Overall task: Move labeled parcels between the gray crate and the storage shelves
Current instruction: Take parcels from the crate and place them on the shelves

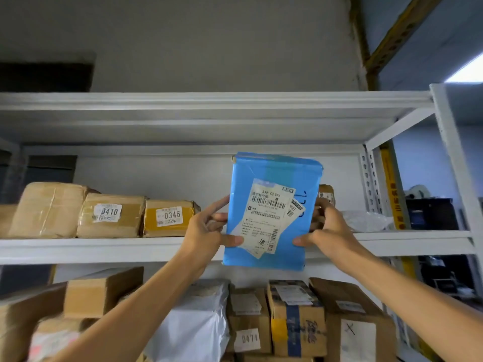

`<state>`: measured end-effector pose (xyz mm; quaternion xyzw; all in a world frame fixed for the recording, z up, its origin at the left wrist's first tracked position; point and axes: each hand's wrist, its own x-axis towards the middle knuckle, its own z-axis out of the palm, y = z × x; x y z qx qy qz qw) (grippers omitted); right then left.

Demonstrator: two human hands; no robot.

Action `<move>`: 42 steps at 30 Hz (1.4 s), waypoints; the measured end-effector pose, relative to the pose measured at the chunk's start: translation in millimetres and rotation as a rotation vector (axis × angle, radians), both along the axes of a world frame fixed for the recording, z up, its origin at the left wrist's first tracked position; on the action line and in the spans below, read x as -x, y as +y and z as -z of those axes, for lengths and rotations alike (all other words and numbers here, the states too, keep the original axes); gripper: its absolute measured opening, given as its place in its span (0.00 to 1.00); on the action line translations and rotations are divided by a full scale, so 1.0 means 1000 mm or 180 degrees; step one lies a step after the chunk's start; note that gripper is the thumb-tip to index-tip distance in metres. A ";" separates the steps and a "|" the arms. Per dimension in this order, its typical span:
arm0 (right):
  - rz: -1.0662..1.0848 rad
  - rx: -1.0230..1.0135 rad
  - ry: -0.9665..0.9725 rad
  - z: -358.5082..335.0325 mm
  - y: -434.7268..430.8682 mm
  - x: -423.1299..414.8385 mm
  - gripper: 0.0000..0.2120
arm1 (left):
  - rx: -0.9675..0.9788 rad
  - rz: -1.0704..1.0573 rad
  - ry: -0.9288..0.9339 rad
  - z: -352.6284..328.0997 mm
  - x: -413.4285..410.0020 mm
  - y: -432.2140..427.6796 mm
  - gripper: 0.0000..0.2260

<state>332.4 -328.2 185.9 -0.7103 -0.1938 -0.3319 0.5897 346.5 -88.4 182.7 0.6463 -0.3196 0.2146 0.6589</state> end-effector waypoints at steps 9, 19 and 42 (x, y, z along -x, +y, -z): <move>-0.0028 -0.0201 -0.0118 -0.004 0.002 0.009 0.26 | 0.0317 0.0199 -0.0186 0.007 0.009 0.000 0.33; -0.0683 -0.0940 0.0364 -0.030 -0.004 0.014 0.12 | -0.0209 0.0496 -0.0130 -0.017 0.032 -0.001 0.38; -0.0714 0.0123 -0.0327 -0.058 0.018 0.038 0.25 | 0.1662 0.1384 0.0492 -0.033 0.028 0.011 0.14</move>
